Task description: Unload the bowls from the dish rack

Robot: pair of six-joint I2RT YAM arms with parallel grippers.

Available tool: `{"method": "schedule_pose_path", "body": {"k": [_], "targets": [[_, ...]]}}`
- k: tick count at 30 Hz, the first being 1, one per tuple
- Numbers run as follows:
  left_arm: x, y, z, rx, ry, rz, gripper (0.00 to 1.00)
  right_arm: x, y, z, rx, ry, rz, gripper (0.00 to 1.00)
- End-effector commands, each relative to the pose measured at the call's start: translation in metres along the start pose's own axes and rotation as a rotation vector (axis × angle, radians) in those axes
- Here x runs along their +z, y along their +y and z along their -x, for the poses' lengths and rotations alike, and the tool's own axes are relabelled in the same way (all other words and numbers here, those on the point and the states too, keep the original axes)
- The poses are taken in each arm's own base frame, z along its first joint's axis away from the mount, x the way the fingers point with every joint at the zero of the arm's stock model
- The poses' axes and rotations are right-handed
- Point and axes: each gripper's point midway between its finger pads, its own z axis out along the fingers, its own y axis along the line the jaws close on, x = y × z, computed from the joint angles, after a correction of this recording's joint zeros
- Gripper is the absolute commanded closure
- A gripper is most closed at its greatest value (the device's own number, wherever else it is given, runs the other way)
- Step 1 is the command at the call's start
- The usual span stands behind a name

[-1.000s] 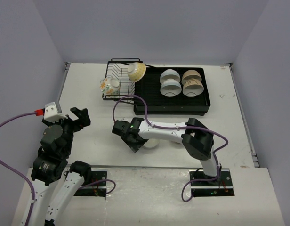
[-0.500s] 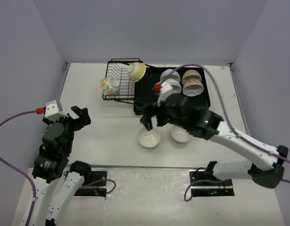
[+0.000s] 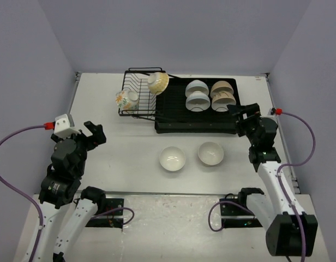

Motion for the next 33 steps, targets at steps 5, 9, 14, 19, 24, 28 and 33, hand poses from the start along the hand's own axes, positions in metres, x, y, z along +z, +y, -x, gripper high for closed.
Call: {"method": "schedule_pose_path", "body": {"k": [5, 9, 14, 19, 24, 28, 33], "targets": [[0.003, -0.006, 0.007, 0.019, -0.014, -0.022, 0.0, 0.038, 0.034, 0.019, 0.298, 0.057, 0.247, 0.06], [0.006, -0.006, 0.005, 0.024, -0.004, -0.02, 0.0, 0.061, 0.015, 0.029, 0.315, -0.001, 0.174, 0.13], [0.005, -0.007, 0.005, 0.022, -0.01, -0.027, 0.0, 0.085, 0.007, 0.039, 0.348, -0.04, 0.163, 0.26], [0.005, -0.007, 0.005, 0.023, -0.01, -0.03, 0.0, 0.106, -0.001, 0.044, 0.408, -0.065, 0.197, 0.41], [0.004, -0.007, 0.005, 0.022, -0.014, -0.033, 0.0, 0.124, -0.005, 0.05, 0.415, -0.087, 0.205, 0.48], [0.006, -0.009, 0.003, 0.026, -0.007, -0.042, 0.0, 0.138, -0.014, 0.052, 0.422, -0.102, 0.205, 0.55], [0.006, -0.01, 0.003, 0.026, -0.006, -0.045, 0.0, 0.151, -0.019, 0.05, 0.442, -0.092, 0.226, 0.66]]}}
